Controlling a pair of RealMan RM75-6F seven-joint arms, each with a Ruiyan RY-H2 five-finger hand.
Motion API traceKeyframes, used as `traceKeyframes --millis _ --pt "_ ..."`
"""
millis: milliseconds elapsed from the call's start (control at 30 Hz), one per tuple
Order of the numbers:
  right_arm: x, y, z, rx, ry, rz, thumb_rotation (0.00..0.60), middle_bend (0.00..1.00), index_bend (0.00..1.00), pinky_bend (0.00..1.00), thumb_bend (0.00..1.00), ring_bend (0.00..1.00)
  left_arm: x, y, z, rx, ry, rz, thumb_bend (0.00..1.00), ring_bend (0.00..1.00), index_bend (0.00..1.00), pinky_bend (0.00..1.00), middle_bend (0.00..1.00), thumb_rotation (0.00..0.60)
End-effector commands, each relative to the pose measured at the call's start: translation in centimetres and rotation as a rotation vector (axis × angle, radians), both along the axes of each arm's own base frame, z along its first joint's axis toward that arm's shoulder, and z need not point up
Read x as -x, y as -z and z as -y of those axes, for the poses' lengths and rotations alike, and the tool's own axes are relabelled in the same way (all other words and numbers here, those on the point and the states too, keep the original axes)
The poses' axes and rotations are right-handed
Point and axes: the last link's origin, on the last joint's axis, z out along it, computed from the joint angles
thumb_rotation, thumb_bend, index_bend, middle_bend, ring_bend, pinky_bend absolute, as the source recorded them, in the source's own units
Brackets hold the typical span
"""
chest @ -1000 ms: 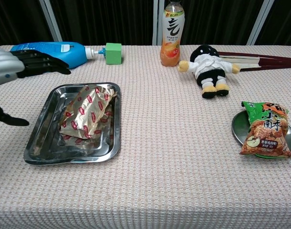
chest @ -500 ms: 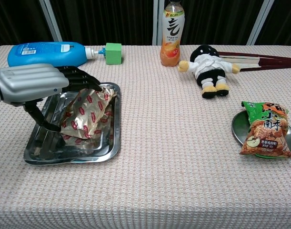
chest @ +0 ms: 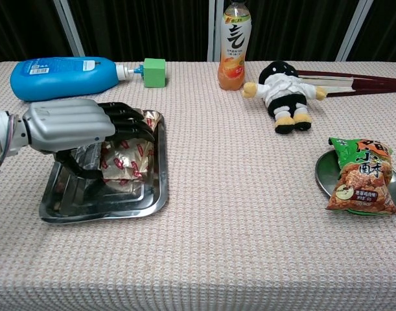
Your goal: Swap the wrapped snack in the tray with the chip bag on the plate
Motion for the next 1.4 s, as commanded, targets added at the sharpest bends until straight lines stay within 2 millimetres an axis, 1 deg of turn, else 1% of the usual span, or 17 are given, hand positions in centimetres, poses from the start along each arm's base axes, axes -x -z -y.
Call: traceKeyframes --millis 33,133,200,367,633,900,1000,1100,1200,1300,1400 --pt "0.1 0.0 0.0 0.0 0.004 0.003 0.6 0.0 0.0 0.0 0.25 0.0 0.1 0.1 0.0 -0.001 -0.001 -0.001 0.29 0.01 0.15 0.09 0.1 0.6" --pt "0.2 0.1 0.0 -0.006 0.008 0.007 0.6 0.0 0.0 0.0 0.25 0.0 0.2 0.3 0.0 -0.004 0.003 -0.001 0.36 0.07 0.22 0.17 0.15 0.6" --pt "0.2 0.2 0.0 -0.01 0.012 0.01 0.6 0.0 0.0 0.0 0.25 0.0 0.2 0.3 0.0 -0.011 0.009 0.005 0.39 0.12 0.26 0.22 0.2 0.6" --pt "0.2 0.2 0.1 -0.013 0.014 0.014 0.6 0.0 0.0 0.0 0.26 0.0 -0.3 0.1 -0.1 -0.046 0.041 0.067 0.42 0.26 0.38 0.35 0.36 0.6" --pt "0.0 0.3 0.1 -0.018 0.012 0.016 0.6 0.0 0.0 0.0 0.26 0.0 -1.1 -0.7 -0.6 -0.078 0.074 0.137 0.45 0.35 0.48 0.43 0.45 0.6" --pt "0.2 0.3 0.1 -0.018 0.018 0.018 0.6 0.0 0.0 0.0 0.26 0.0 -1.8 -1.2 -1.1 -0.096 0.101 0.21 0.46 0.4 0.54 0.48 0.5 0.6" --pt "0.3 0.2 0.1 -0.015 0.019 0.018 0.6 0.0 0.0 0.0 0.26 0.0 -2.0 -1.3 -1.2 -0.107 0.118 0.23 0.46 0.41 0.55 0.49 0.5 0.6" --pt "0.3 0.1 0.0 -0.01 0.017 0.017 0.6 0.0 0.0 0.0 0.26 0.0 -2.8 -1.5 -1.5 -0.115 0.144 0.261 0.46 0.41 0.55 0.49 0.5 0.6" --pt "0.2 0.0 0.0 -0.004 0.007 0.024 0.6 0.0 0.0 0.0 0.26 0.0 -4.2 -1.4 -2.2 -0.112 0.177 0.289 0.46 0.41 0.55 0.49 0.5 0.6" --pt "0.3 0.0 -0.1 -0.004 0.007 0.026 0.6 0.0 0.0 0.0 0.26 0.0 -6.1 -0.8 -3.0 -0.104 0.212 0.321 0.47 0.41 0.54 0.49 0.5 0.6" --pt "0.5 0.1 -0.2 -0.005 0.015 0.03 0.6 0.0 0.0 0.0 0.26 0.0 -8.0 0.3 -3.8 -0.089 0.224 0.356 0.47 0.41 0.54 0.48 0.5 0.6"
